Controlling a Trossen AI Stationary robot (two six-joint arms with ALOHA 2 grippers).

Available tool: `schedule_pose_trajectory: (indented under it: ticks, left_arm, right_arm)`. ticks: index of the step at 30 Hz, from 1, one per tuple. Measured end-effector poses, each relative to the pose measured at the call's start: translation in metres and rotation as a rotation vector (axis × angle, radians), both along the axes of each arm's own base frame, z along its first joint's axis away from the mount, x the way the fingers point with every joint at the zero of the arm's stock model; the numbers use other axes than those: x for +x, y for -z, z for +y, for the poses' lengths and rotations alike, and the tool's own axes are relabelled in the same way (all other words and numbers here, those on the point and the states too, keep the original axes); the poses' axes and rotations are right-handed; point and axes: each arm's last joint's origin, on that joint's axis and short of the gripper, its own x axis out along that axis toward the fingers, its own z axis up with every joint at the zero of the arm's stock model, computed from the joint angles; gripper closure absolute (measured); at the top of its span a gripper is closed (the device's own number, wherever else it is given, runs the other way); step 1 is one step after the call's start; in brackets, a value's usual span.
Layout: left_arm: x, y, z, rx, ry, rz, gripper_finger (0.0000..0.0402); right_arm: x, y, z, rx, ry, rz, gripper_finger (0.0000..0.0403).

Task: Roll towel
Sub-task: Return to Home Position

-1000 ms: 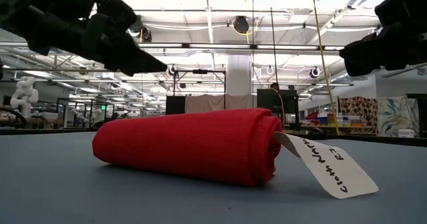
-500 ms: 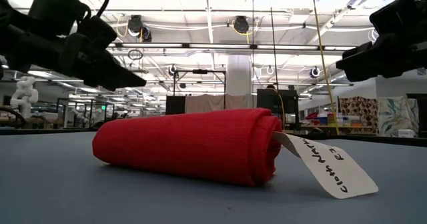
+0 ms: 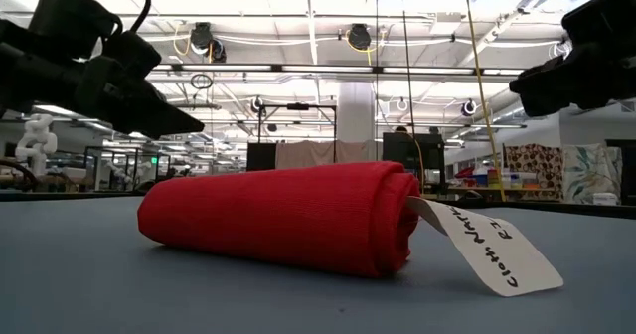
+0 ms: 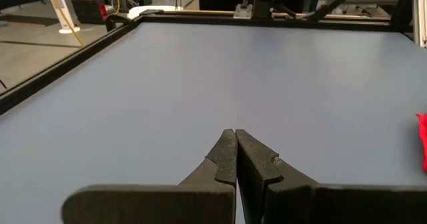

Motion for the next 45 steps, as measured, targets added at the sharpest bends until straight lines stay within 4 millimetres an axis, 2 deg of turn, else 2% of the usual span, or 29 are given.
schedule_pose_trajectory:
  ticks: [12,25,33,45]
  left_arm:
    - [-0.006,-0.011,0.000,0.035,0.009,-0.055,0.0400]
    - [-0.016,-0.016,-0.001,0.029,0.008,-0.064,0.0400]
    - [-0.023,-0.018,-0.001,0.042,0.011,-0.061,0.0400]
    - [-0.036,-0.018,-0.001,0.029,-0.015,-0.048,0.0400]
  right_arm:
    - [-0.019,-0.016,-0.004,-0.080,-0.085,-0.196,0.0403]
    - [-0.017,-0.014,-0.015,-0.162,-0.076,-0.183,0.0403]
    - [-0.017,-0.013,-0.023,-0.099,0.019,-0.171,0.0403]
    - [-0.017,-0.014,-0.022,-0.063,-0.020,-0.179,0.0403]
